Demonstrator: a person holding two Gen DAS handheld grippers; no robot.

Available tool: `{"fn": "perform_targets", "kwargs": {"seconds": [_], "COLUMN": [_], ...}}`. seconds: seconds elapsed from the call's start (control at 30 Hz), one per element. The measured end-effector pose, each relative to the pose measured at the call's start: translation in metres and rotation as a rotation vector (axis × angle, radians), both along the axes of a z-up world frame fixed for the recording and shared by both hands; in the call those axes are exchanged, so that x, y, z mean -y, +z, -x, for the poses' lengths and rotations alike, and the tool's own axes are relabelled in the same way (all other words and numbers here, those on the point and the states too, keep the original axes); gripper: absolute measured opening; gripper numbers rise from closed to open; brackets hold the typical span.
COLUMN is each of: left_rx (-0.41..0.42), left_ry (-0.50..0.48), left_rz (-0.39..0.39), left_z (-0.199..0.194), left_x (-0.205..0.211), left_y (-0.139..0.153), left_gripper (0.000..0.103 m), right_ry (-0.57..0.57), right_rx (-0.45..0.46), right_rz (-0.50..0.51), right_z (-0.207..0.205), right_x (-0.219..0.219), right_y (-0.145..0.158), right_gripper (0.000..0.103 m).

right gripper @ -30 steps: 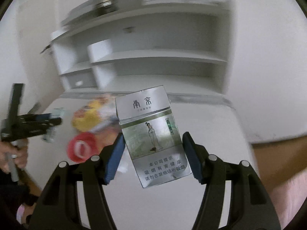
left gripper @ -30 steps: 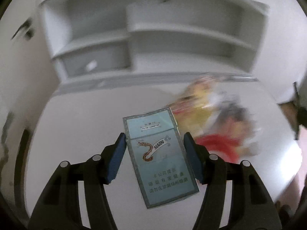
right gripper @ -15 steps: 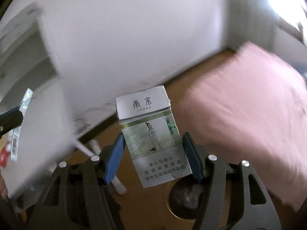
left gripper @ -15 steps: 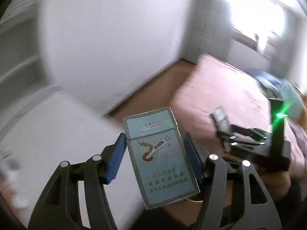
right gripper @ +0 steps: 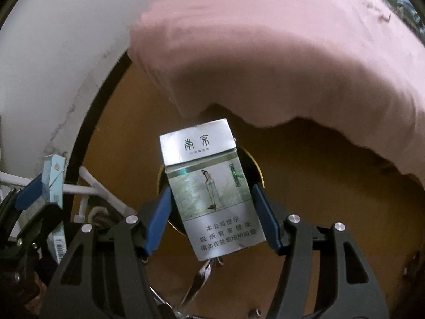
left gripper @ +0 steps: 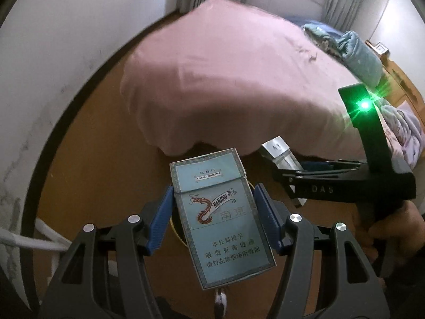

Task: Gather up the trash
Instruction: 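Carry both cigarette packs over the bin and open both tools, then move both tools back to the desk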

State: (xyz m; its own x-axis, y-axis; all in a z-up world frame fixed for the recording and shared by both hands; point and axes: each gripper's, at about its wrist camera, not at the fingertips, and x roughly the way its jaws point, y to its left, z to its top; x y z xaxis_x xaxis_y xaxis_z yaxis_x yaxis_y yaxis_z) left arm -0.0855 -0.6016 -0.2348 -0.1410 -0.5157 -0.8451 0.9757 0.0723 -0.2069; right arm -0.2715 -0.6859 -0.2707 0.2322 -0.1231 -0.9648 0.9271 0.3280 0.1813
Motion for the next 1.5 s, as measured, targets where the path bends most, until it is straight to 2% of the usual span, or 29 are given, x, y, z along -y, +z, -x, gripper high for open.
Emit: {"fn": "perform_targets", "kwargs": {"seconds": [0.13,0.27,0.37,0.7,0.8,0.83,0.87,0.97,1.1,1.2,1.27,1.37,1.5], "left_rx": [-0.001,-0.008,-0.015,-0.04,-0.075,-0.071,-0.051,-0.017,0.025,0.067,0.128,0.191,0.285], "left_ry": [-0.005,-0.01,-0.012,-0.04,-0.068,-0.071,-0.068,-0.068,-0.037,0.006,0.048,0.111,0.28], "left_rz": [-0.03,-0.039,-0.042,-0.05,-0.055,-0.049,-0.037,-0.027,0.014,0.085,0.127,0.171,0.202], "left_z": [0.005,0.009,0.009,0.017,0.021,0.022,0.024,0.022,0.009,-0.009,-0.024,-0.046,-0.096], "left_x": [0.009,0.017,0.017,0.018,0.019,0.018,0.016,0.01,-0.011,-0.042,-0.073,-0.117,-0.202], "left_y": [-0.019,-0.024,-0.024,-0.022,-0.019,-0.018,-0.014,-0.005,0.027,0.068,0.103,0.143,0.187], "left_gripper": [0.06,0.06,0.06,0.061,0.072,0.08,0.083,0.083,0.09,0.094,0.096,0.096,0.096], "right_ry": [0.02,0.032,0.029,-0.016,-0.03,-0.036,-0.04,-0.04,-0.006,0.043,0.092,0.22,0.479], "right_rx": [0.005,0.017,0.026,0.023,0.023,0.022,0.023,0.025,0.023,0.054,0.093,0.168,0.269], "right_rz": [-0.037,-0.039,-0.025,0.025,0.041,0.047,0.052,0.071,0.123,0.182,0.217,0.297,0.371], "right_z": [-0.008,-0.004,-0.002,0.005,0.008,0.009,0.01,0.01,-0.001,-0.02,-0.037,-0.08,-0.158], "right_x": [-0.001,0.003,0.005,0.009,0.012,0.012,0.013,0.013,0.009,-0.001,-0.01,-0.038,-0.104], "right_y": [-0.012,-0.014,-0.009,0.004,0.009,0.011,0.012,0.018,0.033,0.062,0.086,0.132,0.18], "right_gripper": [0.061,0.063,0.076,0.076,0.077,0.077,0.077,0.078,0.078,0.078,0.08,0.083,0.083]}}
